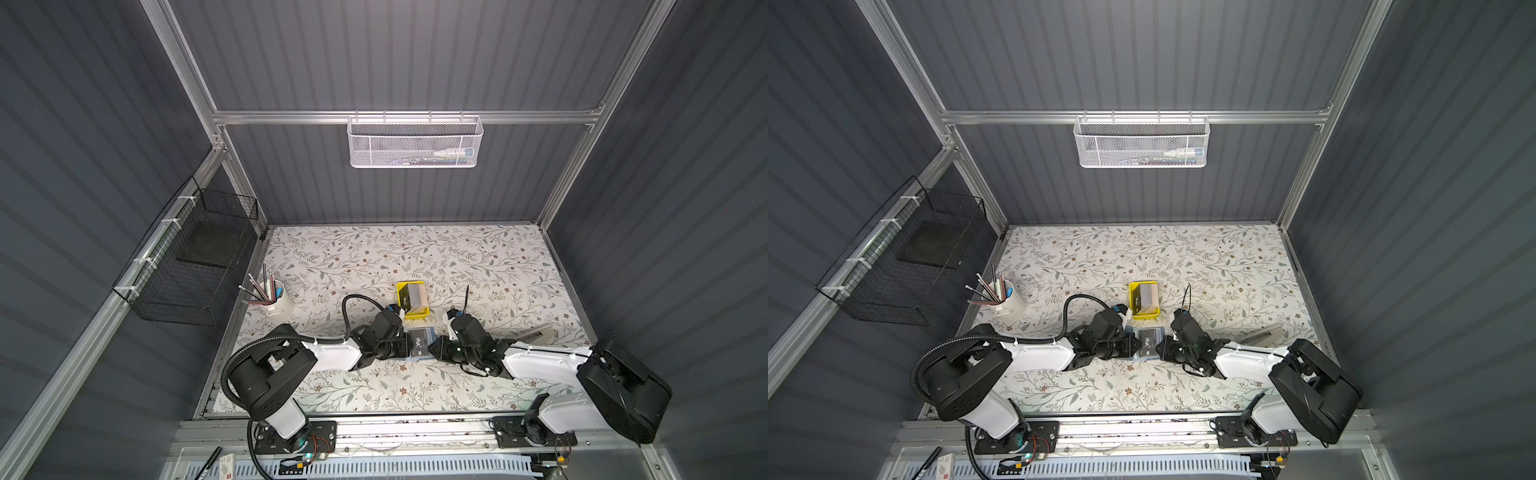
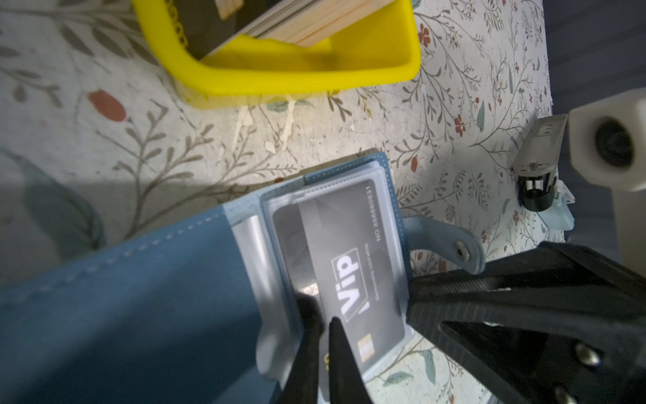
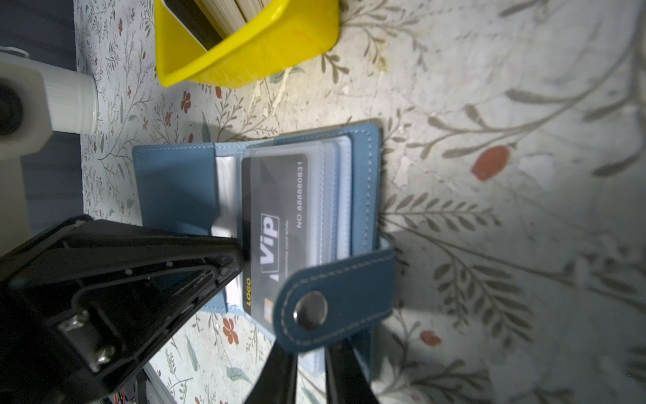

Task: Insert credit cards into a card holder
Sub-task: Flip over the card slot on the card holder.

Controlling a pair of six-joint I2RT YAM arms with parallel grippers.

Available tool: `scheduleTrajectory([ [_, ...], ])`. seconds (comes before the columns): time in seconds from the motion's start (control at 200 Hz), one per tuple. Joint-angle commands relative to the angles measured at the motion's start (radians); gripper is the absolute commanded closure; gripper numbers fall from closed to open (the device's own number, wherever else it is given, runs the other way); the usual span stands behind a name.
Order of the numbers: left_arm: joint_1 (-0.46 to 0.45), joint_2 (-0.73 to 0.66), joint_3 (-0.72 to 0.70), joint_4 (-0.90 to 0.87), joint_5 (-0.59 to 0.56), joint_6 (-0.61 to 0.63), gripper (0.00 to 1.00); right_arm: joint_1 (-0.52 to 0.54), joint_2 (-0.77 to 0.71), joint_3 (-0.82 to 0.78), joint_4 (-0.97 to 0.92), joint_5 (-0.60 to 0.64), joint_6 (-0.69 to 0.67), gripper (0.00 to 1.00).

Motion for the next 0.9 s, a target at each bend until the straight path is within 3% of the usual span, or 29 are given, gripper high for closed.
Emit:
scheduleTrajectory([
  [0.0, -0.007, 0.021, -0.014, -0.002, -0.006, -0.011, 0.90, 0.008, 0.004, 0.019, 0.014, 0.001, -0.003, 0.82],
  [0.896, -0.007, 0.018, -0.030, 0.024, 0.000, -0.032, 0.90, 0.022, 0.005, 0.025, 0.036, -0.003, -0.015, 0.82],
])
